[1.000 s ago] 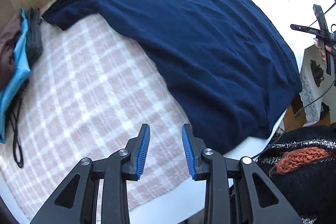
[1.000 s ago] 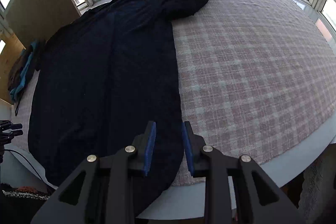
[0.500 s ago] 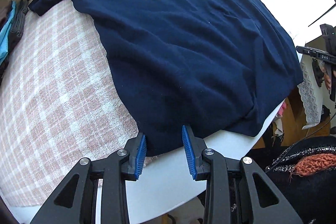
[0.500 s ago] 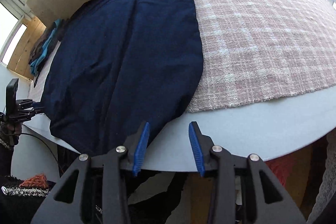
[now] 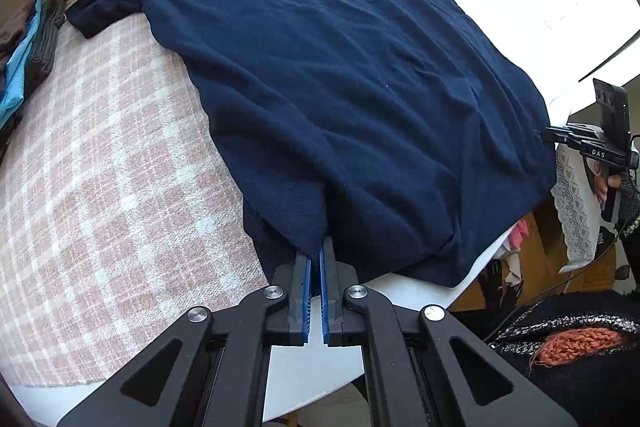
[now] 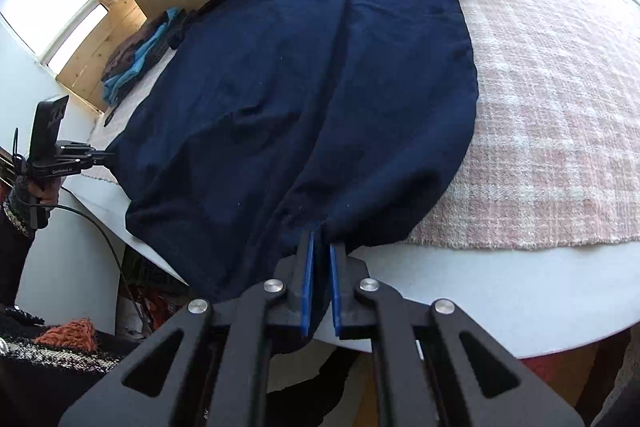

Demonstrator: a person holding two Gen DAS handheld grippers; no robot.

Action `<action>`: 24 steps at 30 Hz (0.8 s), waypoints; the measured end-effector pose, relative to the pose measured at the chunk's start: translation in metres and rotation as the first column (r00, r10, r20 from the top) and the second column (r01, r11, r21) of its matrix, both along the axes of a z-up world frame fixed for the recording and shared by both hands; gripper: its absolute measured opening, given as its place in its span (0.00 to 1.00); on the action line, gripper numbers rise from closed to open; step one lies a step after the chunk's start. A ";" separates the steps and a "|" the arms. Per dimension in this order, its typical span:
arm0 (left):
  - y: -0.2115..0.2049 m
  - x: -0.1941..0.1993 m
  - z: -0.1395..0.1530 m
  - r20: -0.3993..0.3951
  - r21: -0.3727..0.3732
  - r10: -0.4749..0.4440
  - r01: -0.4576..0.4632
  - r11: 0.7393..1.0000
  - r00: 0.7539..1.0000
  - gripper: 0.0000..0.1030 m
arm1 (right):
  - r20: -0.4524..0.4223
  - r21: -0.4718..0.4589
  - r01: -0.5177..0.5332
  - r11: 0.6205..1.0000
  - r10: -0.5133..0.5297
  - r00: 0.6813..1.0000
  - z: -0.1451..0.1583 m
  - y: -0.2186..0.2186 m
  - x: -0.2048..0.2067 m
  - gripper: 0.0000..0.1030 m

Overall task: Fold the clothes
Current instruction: 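Open both grippers and smooth the laid-out sweatshirt along the mat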

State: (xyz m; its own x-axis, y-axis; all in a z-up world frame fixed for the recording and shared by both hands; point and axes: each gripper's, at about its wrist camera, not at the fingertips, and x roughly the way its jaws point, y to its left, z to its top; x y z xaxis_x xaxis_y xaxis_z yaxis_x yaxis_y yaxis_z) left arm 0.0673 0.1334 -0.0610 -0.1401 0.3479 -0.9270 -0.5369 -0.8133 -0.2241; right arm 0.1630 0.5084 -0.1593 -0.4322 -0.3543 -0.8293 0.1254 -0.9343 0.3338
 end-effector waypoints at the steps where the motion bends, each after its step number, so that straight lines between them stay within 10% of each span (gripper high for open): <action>1: -0.003 -0.002 0.012 -0.018 0.019 0.010 -0.009 1.000 1.000 0.02 | -0.029 -0.015 0.012 1.000 -0.013 0.999 0.013 0.005 0.001 0.07; 11: -0.048 -0.014 0.127 -0.154 0.113 0.113 -0.096 0.989 0.982 0.03 | -0.270 -0.006 0.080 0.997 -0.078 0.960 0.140 0.036 0.009 0.05; 16: -0.086 0.010 0.064 -0.060 -0.042 0.164 -0.167 0.985 0.985 0.14 | -0.053 0.122 0.117 0.986 -0.112 0.992 0.087 0.043 0.005 0.21; 24: -0.094 0.044 -0.006 0.078 -0.019 0.222 -0.221 0.975 0.972 0.15 | 0.066 0.073 0.250 0.966 -0.255 0.965 0.015 0.098 0.032 0.21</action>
State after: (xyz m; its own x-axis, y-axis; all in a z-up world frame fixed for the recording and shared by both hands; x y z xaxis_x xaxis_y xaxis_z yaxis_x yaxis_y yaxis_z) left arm 0.1108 0.0389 -0.0671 -0.1385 0.3066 -0.9417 -0.3241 -0.9125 -0.2495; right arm 0.1949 0.6068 -0.1444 -0.4375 -0.1872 -0.8795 -0.1398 -0.9520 0.2722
